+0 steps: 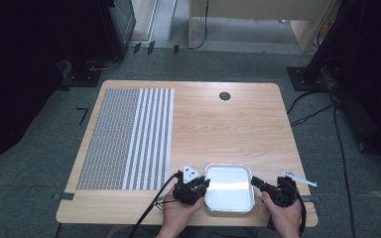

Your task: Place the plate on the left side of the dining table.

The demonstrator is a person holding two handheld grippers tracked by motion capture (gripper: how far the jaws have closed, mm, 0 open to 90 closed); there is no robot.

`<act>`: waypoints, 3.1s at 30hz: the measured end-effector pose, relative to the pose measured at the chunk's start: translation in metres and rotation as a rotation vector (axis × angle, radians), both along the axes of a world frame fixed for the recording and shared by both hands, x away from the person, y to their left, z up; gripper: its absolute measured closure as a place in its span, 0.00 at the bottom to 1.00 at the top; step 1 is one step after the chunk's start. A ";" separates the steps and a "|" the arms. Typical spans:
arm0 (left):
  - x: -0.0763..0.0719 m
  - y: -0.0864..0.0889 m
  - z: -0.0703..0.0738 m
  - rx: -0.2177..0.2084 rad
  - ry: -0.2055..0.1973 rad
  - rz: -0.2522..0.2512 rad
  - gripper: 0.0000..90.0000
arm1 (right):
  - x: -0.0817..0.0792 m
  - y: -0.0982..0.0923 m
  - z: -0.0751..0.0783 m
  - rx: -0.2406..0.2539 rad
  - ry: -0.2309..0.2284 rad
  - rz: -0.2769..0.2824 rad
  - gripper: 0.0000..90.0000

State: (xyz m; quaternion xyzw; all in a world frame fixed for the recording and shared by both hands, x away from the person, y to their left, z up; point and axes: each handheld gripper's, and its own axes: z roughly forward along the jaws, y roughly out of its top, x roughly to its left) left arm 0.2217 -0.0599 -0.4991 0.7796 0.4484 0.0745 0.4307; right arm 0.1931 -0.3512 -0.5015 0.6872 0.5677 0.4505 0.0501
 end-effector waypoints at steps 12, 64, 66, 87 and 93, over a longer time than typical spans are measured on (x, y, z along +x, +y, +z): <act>-0.002 -0.003 0.006 0.002 -0.039 0.027 0.70 | -0.007 -0.012 0.013 0.005 -0.049 -0.099 1.00; 0.000 0.015 0.023 -0.001 0.026 0.023 0.85 | 0.002 0.057 0.037 -0.205 -0.042 -0.163 1.00; 0.001 0.019 0.024 -0.004 0.027 0.028 0.85 | 0.003 0.059 0.037 -0.205 -0.044 -0.160 1.00; 0.013 0.072 0.034 -0.011 0.015 0.093 0.87 | 0.027 0.109 0.044 -0.191 -0.051 -0.106 1.00; 0.017 0.091 0.039 -0.015 0.009 0.110 0.87 | 0.035 0.127 0.048 -0.189 -0.063 -0.087 1.00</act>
